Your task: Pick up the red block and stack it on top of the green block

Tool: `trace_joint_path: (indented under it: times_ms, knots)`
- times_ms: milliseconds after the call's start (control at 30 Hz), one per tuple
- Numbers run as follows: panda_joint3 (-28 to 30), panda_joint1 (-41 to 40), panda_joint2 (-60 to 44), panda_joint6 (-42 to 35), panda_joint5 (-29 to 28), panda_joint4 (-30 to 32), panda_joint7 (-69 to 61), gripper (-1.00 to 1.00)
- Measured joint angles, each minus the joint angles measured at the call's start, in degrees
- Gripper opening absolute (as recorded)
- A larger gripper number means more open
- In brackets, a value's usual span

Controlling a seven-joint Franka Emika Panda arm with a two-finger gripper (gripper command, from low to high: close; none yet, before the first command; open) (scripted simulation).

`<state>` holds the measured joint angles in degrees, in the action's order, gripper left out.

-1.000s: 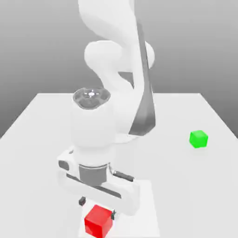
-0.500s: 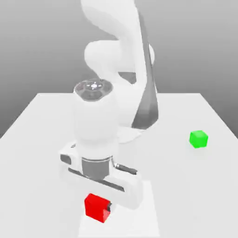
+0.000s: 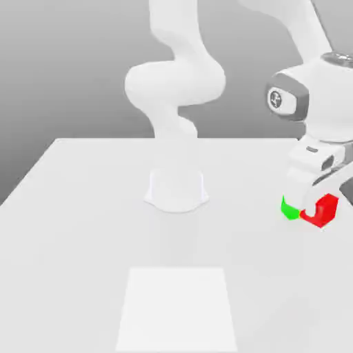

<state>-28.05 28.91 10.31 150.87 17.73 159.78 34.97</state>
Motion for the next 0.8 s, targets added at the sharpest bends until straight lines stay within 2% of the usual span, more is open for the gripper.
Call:
trace_joint_path:
  times_ms: [200, 267, 567, 700, 800]
  knots:
    - [-5.94, 14.64, 6.49, 0.09, 4.18, 6.58, -9.79, -1.00]
    - [-7.83, 17.03, 7.19, 0.73, 3.69, 8.10, -11.09, -1.00]
    - [-15.21, 6.44, -2.43, 9.11, -12.87, 8.34, -0.26, -1.00]
    - [-16.12, 3.44, -7.38, 13.65, -20.54, 8.38, 5.03, -1.00]
    - [-15.76, 2.50, -10.82, 17.29, -23.97, 8.54, 7.39, -1.00]
